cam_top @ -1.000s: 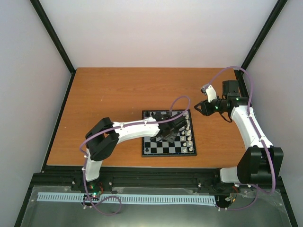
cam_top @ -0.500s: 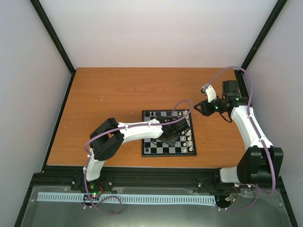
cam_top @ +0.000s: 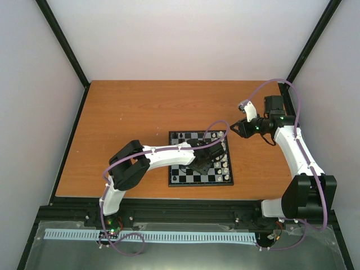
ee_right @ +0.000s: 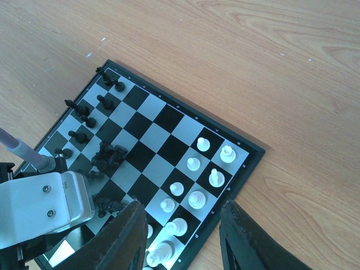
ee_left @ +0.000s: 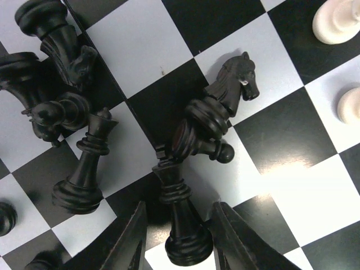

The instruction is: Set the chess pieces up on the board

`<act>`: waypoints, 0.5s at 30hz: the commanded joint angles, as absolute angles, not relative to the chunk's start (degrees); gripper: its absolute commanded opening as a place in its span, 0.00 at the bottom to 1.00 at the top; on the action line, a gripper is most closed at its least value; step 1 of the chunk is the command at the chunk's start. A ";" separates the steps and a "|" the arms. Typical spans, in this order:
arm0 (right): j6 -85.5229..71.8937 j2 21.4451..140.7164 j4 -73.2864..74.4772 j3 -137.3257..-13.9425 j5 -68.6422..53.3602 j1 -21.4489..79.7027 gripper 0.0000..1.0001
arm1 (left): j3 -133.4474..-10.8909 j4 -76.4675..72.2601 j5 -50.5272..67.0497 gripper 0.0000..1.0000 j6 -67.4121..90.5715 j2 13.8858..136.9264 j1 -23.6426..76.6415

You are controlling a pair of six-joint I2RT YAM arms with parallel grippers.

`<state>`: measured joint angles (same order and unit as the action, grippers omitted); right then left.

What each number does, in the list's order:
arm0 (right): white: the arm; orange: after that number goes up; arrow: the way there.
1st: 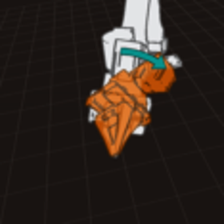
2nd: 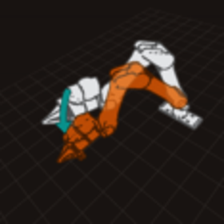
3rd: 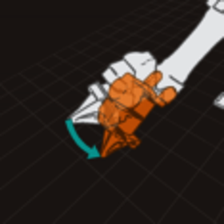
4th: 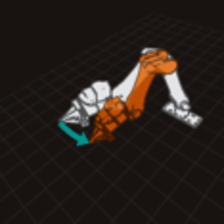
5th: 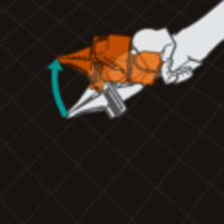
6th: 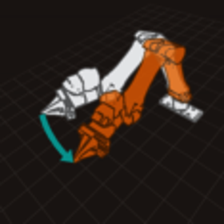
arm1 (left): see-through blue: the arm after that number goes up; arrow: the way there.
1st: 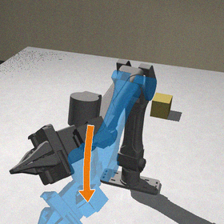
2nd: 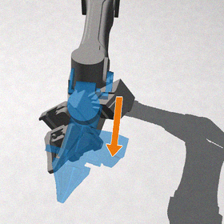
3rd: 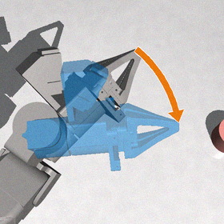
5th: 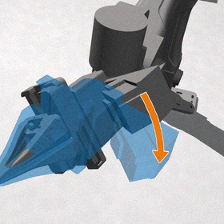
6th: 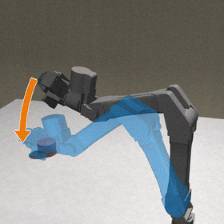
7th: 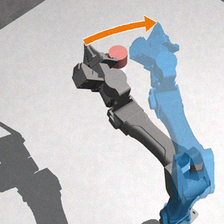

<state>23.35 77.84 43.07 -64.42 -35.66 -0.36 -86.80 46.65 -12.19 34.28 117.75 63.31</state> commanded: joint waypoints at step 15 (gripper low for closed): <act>24.43 76.22 43.81 -63.83 -39.67 -0.53 0.36 | -84.13 48.37 -15.81 0.14 32.50 108.90 64.07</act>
<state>23.68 77.82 43.72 -64.42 -37.06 -0.36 -85.91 48.64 -13.37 34.24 115.92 63.40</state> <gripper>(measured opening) 0.359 0.209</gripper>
